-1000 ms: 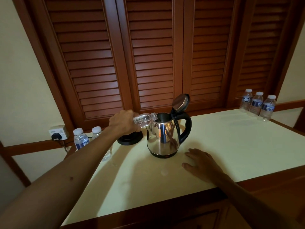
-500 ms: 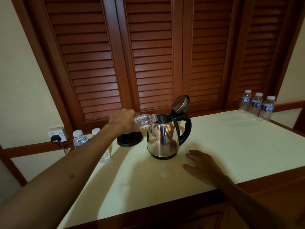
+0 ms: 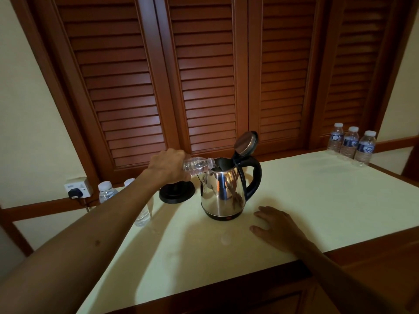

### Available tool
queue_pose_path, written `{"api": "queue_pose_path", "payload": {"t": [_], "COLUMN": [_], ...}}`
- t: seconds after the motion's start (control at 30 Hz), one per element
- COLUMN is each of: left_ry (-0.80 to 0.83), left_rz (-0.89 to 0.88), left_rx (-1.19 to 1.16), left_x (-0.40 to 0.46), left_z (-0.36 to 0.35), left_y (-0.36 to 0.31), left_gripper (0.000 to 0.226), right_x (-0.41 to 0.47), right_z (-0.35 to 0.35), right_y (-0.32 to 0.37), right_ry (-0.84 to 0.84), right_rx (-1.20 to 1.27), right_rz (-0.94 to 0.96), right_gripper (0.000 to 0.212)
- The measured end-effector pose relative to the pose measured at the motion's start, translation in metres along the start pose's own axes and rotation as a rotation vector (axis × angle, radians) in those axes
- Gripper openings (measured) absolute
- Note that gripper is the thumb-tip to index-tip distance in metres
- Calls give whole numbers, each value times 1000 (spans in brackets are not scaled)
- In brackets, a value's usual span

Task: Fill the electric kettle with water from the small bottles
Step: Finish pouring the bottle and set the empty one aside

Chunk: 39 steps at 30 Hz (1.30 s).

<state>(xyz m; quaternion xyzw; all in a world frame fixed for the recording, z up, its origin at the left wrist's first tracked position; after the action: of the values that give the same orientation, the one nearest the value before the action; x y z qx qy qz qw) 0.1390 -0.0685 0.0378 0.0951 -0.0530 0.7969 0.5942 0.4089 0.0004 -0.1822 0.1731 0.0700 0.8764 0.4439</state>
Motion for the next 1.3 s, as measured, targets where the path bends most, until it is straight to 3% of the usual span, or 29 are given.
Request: {"api": "queue_pose_path", "payload": {"t": [1.3], "left_ry": [-131], "left_rz": [-108], "left_rx": [344], "left_x": [16], "left_z": [9], "left_y": [-16], "left_gripper": [51], "right_x": [1], "right_z": [0], "right_y": [-1], "right_ry": [-5], "right_rx": [-2], "right_rz": [-13], "right_gripper": [66]}}
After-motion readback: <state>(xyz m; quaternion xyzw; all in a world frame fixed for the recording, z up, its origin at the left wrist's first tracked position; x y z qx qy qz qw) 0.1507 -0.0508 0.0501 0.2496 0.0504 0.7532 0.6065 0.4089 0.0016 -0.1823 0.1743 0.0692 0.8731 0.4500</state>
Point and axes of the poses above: each hand's wrist, its own x-axis towards the middle knuckle, its own z-axis out of the back of the hand, y = z × x, the point moved 3 cm from there along x, towards the middle knuckle, and after that the axes turned 10 degrees about z, right-handed, at the moved point
